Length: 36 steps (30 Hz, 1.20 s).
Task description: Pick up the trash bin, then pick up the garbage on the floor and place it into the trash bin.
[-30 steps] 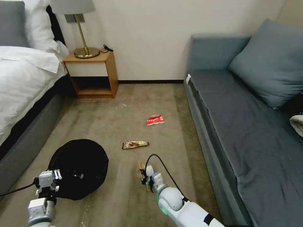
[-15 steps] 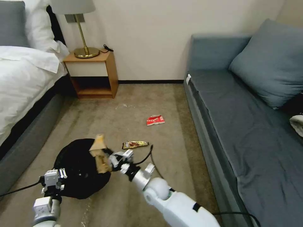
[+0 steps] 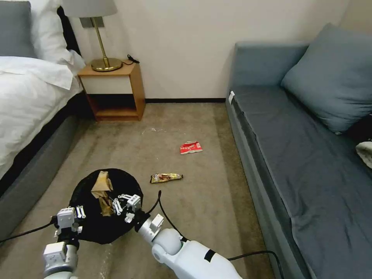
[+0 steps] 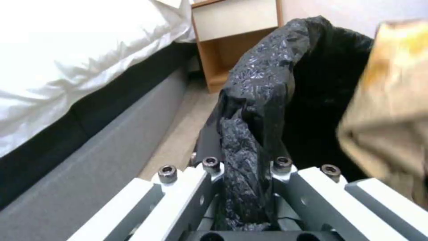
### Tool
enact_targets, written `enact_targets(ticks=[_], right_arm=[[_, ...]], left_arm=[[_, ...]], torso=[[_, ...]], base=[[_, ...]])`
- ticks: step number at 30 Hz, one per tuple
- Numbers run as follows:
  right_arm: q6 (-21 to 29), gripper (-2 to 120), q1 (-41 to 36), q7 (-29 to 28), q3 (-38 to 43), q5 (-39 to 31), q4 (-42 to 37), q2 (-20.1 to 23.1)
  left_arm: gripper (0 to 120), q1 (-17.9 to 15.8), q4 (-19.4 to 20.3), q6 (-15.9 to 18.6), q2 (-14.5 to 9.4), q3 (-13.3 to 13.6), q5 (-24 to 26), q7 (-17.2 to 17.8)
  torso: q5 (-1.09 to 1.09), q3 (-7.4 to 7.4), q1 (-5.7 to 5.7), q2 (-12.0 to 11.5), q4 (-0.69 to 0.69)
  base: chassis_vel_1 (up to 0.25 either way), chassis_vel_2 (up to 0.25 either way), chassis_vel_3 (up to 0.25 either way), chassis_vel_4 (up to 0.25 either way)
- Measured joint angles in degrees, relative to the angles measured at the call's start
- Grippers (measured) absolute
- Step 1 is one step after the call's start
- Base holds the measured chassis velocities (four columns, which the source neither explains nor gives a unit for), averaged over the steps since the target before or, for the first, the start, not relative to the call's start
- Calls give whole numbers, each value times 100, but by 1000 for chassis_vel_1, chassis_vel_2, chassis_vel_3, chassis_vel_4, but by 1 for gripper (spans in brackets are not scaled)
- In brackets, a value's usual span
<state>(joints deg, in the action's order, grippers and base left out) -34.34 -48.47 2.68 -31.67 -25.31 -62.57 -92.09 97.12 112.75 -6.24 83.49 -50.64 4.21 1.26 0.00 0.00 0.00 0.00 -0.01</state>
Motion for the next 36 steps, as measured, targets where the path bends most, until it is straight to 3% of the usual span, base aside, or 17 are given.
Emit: enact_targets(ticks=[1, 9, 11, 14, 17, 21, 23, 25, 36], right_arm=[[0, 2, 0, 0, 0, 0, 0, 0], [163, 36, -279, -130, 90, 222, -206, 1], [182, 38, -286, -128, 104, 222, -264, 1], [435, 57, -380, 83, 366, 179, -990, 295], [619, 66, -398, 275, 662, 138, -1456, 585], [770, 80, -424, 546, 939, 28, -1717, 829], [773, 82, -432, 566, 946, 21, -1717, 836], [759, 95, -524, 699, 936, 32, -1620, 767], [754, 100, -442, 776, 671, 193, -1248, 386]], left_arm=[[6, 0, 0, 0, 0, 0, 0, 0], [6, -19, -10, -29, -18, 7, 9, 0], [6, -22, -13, -29, -19, 8, 9, 0], [6, -42, -59, -29, -27, 8, 11, -1], [6, -49, -87, -33, -39, 1, 18, -1], [6, -61, -119, -38, -42, -7, 29, -1], [6, -64, -121, -39, -42, -8, 31, -1], [6, -64, -130, -53, -37, -15, 41, -1], [6, 67, 63, -57, 37, 5, 148, -2]], torso=[[0, 0, 0, 0, 0], [-1, 0, 0, 0, 2], [-2, 0, 0, 1, 2], [0, 0, 0, 0, 1], [2, 0, 0, 0, 0], [1, 0, 0, 1, -2], [1, 0, 0, 1, -1], [0, 0, 0, 0, 0], [1, 0, 0, 0, 1]], base=[[0, 0, 0, 0], [0, 0, 0, 0], [0, 0, 0, 0], [0, 0, 0, 0], [0, 0, 0, 0], [0, 0, 0, 0], [0, 0, 0, 0], [0, 0, 0, 0], [0, 0, 0, 0]])
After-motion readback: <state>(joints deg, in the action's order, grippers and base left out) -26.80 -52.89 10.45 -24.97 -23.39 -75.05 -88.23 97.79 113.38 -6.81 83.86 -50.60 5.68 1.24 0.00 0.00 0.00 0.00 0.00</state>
